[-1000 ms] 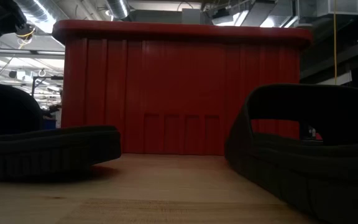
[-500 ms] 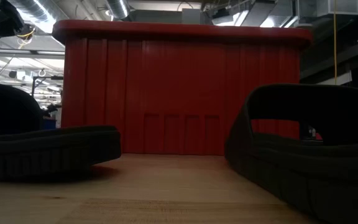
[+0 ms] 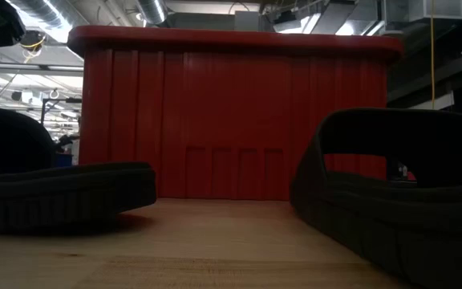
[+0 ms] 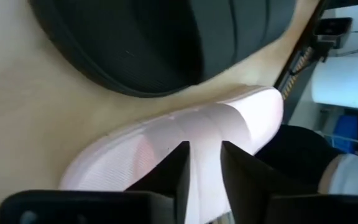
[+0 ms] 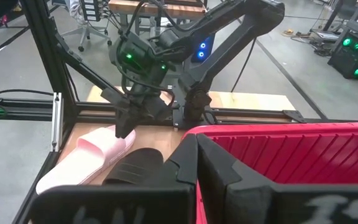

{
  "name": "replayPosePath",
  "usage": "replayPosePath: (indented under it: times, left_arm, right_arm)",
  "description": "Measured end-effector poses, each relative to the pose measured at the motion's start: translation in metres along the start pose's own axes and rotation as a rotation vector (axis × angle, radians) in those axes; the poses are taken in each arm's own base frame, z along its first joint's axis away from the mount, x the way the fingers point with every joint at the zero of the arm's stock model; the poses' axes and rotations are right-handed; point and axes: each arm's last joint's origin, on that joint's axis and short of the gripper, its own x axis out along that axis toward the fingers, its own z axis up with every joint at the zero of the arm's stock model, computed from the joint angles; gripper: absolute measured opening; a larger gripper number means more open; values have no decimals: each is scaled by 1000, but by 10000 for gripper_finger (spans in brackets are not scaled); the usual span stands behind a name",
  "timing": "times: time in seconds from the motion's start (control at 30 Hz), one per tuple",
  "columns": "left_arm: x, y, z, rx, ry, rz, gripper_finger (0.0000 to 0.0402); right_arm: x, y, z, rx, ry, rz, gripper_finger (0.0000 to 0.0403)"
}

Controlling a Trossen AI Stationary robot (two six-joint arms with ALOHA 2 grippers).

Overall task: Pick and place slides into bin
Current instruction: Put the pink slide into the bin

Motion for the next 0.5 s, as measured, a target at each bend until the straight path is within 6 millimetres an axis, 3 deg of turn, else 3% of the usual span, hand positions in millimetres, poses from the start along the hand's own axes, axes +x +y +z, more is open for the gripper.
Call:
replayPosePath:
  times: [0.3,0.5]
  left_arm:
    - [0,4,-2,-54,120,86,140]
    - [1,11,1,-23,59,143,148]
  right_arm:
    - [0,0,0,1,1,0,10]
    - [0,0,0,1,1,0,10]
